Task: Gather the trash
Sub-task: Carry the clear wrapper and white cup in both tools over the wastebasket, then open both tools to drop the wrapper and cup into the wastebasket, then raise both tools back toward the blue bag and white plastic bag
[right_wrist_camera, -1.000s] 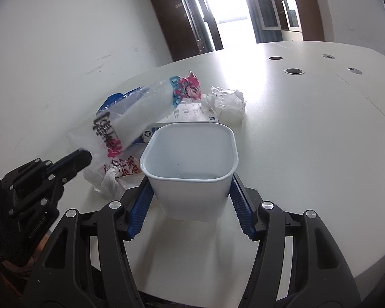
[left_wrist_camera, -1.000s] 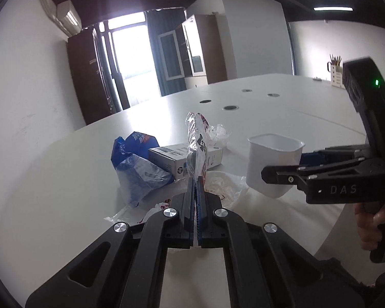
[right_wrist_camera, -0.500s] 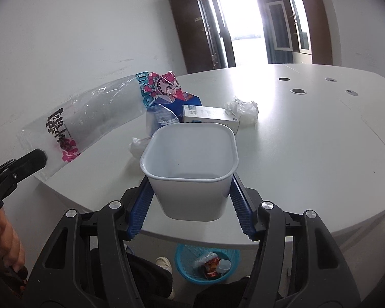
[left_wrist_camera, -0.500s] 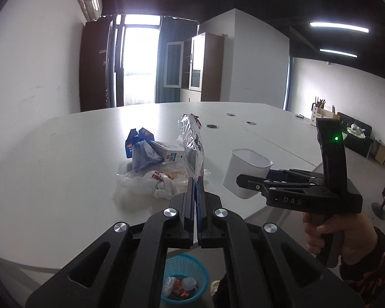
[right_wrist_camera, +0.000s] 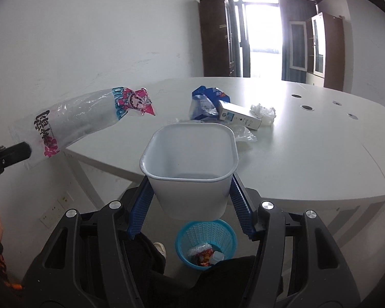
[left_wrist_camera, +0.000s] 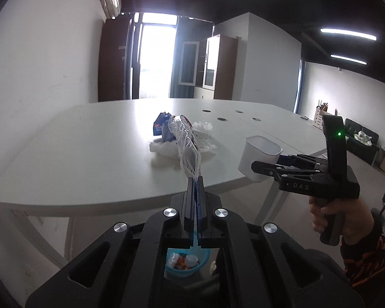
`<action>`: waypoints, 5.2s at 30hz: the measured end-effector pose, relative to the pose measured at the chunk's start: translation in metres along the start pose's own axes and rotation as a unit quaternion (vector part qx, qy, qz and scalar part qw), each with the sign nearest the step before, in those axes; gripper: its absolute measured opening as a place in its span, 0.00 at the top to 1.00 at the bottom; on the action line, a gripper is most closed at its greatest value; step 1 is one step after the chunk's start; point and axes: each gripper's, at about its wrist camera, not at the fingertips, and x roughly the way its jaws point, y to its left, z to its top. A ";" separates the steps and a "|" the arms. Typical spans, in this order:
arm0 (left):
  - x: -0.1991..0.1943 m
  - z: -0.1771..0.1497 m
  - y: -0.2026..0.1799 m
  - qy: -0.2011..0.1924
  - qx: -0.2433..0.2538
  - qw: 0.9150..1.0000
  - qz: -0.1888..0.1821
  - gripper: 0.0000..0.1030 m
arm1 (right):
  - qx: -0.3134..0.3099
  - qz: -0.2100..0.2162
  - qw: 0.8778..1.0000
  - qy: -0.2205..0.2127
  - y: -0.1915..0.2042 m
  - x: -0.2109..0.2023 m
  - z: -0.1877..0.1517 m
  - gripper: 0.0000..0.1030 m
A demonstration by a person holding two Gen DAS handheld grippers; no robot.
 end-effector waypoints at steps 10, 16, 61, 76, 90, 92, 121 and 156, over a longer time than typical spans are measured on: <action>0.033 -0.065 -0.008 0.125 -0.014 0.991 -0.039 1.00 | -0.004 0.036 0.997 0.062 0.015 0.024 -0.044 0.46; 0.079 -0.093 -0.009 0.175 -0.004 0.984 -0.029 1.00 | -0.005 0.039 0.994 0.101 0.016 0.046 -0.075 0.46; 0.373 -0.211 0.107 0.373 -0.182 0.910 -0.010 1.00 | 0.096 0.030 0.932 0.348 -0.059 0.309 -0.187 0.46; 0.438 -0.233 0.128 0.419 -0.230 0.878 -0.004 1.00 | 0.122 -0.003 0.908 0.402 -0.084 0.383 -0.206 0.46; 0.481 -0.244 0.141 0.444 -0.257 0.858 0.013 1.00 | 0.177 0.011 0.877 0.446 -0.103 0.448 -0.233 0.46; 0.490 -0.247 0.144 0.448 -0.267 0.853 0.010 1.00 | 0.189 0.008 0.871 0.453 -0.107 0.456 -0.238 0.46; 0.499 -0.252 0.167 0.420 -0.314 0.850 0.045 0.49 | 0.214 -0.029 0.865 0.452 -0.123 0.466 -0.245 0.29; 0.271 -0.141 0.085 0.186 -0.136 0.967 0.107 0.38 | 0.078 0.017 0.962 0.263 -0.040 0.224 -0.149 0.13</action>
